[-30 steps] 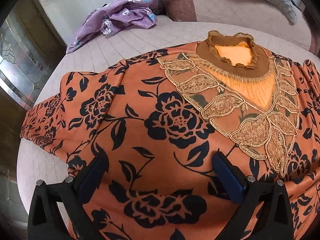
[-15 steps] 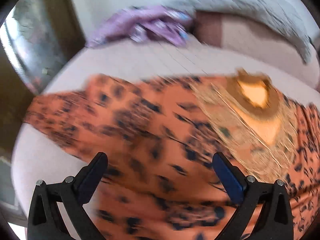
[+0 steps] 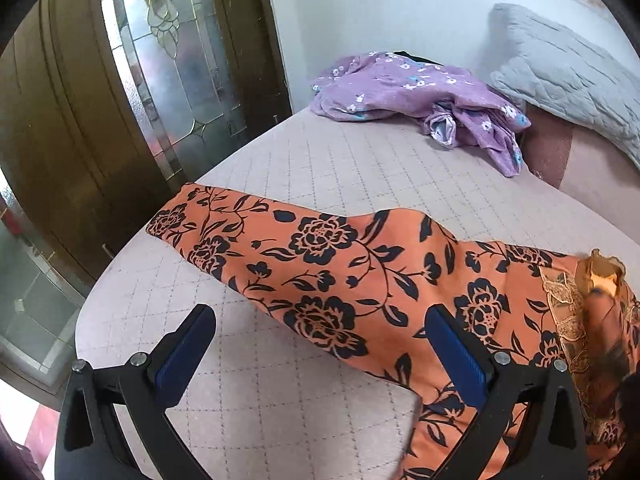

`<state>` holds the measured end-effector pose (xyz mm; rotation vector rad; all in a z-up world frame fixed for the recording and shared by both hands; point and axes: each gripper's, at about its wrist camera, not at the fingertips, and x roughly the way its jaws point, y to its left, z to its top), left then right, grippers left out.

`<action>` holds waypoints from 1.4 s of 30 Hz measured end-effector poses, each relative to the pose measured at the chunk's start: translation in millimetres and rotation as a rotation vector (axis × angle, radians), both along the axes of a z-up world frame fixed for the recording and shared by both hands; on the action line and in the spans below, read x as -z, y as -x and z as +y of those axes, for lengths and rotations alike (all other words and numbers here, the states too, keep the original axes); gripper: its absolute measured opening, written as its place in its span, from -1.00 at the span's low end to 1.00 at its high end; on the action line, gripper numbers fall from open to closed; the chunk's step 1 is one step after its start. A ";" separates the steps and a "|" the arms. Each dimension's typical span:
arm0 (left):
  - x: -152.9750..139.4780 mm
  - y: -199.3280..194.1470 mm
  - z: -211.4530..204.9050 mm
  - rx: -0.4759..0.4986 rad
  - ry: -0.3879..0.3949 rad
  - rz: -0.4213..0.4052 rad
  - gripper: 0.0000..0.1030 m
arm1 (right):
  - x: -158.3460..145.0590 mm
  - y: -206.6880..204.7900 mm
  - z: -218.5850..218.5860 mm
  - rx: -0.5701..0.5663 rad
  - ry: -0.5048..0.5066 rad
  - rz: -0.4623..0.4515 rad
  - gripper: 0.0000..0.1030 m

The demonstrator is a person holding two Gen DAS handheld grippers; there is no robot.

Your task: Fold small clothes

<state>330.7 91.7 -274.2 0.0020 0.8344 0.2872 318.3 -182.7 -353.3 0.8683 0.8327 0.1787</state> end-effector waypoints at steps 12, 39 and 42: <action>-7.5 24.5 -88.7 0.353 0.121 -0.071 1.00 | -33.8 80.6 -52.7 0.001 0.035 -0.043 0.43; 29.0 -11.0 -91.0 0.281 0.223 0.128 -0.52 | 24.0 38.4 -82.2 0.087 -0.139 0.036 -0.20; 18.2 -11.2 -33.9 0.132 0.185 0.104 0.12 | 42.6 16.5 -69.6 0.164 -0.190 0.095 -0.15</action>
